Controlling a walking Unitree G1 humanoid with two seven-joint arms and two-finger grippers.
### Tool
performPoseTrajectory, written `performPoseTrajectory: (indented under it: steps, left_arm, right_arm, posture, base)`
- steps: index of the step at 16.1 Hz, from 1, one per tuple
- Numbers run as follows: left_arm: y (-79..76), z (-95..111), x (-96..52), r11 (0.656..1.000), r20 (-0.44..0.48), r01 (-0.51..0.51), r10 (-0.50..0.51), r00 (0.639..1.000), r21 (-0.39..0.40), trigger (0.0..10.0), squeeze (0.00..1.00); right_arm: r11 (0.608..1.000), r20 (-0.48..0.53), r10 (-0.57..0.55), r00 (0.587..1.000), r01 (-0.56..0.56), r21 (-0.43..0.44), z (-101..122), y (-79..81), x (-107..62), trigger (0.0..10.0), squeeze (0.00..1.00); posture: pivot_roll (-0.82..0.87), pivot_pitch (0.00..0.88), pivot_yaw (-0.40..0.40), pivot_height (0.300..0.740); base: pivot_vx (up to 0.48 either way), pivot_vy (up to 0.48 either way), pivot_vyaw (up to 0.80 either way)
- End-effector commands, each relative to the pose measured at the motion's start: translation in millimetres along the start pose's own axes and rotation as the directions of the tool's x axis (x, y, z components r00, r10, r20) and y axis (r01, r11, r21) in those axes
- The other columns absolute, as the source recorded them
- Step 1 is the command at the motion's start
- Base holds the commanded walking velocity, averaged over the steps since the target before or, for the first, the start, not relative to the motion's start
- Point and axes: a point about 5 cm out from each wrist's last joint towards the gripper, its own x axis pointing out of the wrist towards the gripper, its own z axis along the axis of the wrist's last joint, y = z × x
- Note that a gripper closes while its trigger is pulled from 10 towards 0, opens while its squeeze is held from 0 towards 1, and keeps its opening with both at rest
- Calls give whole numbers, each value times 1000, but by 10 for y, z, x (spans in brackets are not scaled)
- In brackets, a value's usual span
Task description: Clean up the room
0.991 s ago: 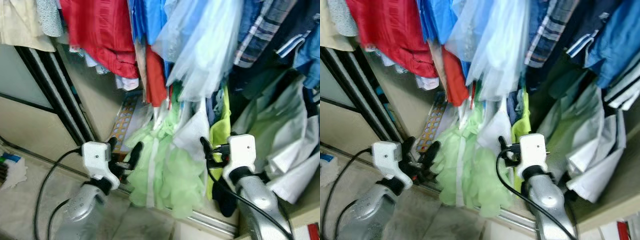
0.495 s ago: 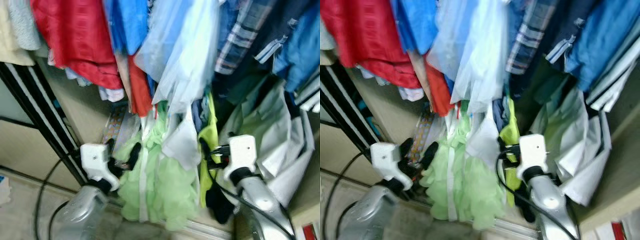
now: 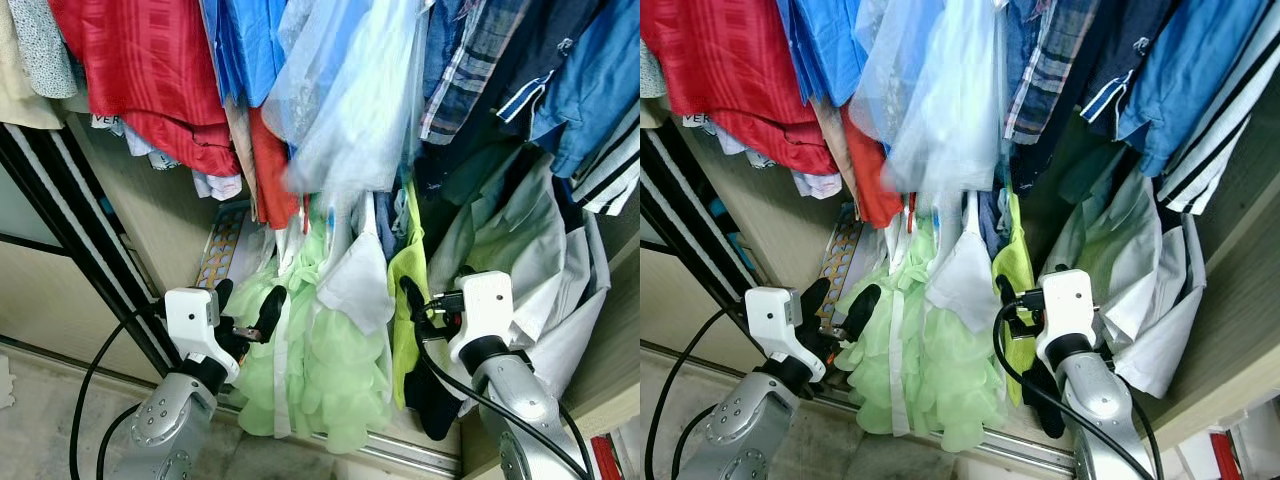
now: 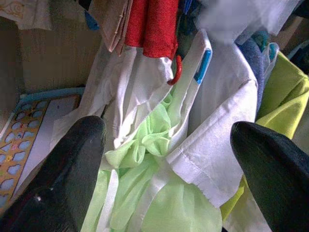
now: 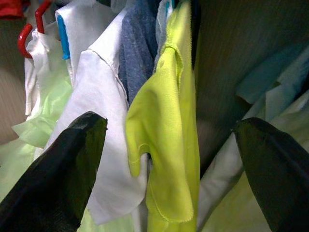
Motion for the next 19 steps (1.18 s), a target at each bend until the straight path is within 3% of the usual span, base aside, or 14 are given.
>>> performPoseTrajectory:
  steps: [1, 5, 10, 14, 19]
  left_arm:
    - [-4, -4, 9, 1000, -9, -9, 9, 1000, 4, 10000, 0]
    - [-8, 3, 16, 1000, -8, -11, 11, 1000, 3, 10000, 0]
    - [66, 24, 9, 994, 26, -108, 107, 994, 21, 10000, 0]
    - [89, 25, 9, 982, 75, -187, 185, 980, 15, 10000, 0]
    - [238, 192, 80, 969, 131, -235, 224, 966, 74, 10000, 0]
  right_arm:
    - [1000, 24, 7, 1000, -7, -23, 48, 14, 31, 10000, 0]
    - [1000, 20, 8, 1000, -8, -27, 44, 23, 35, 10000, 0]
    - [1000, 21, 21, 1000, -21, -21, 41, 22, 43, 10000, 0]
    - [994, 57, 102, 993, -100, -34, 144, 83, 300, 10000, 0]
    - [996, 104, 93, 990, -92, -21, 238, 147, 466, 10000, 0]
  posture:
    - [-81, 37, 13, 740]
    - [-82, 44, 10, 740]
    - [-72, 33, -27, 740]
    - [-31, 0, -103, 740]
    - [1, 0, -78, 740]
  base:
    - [0, 0, 800]
    - [0, 0, 800]
    - [0, 0, 640]
    - [0, 0, 0]
    - [0, 0, 0]
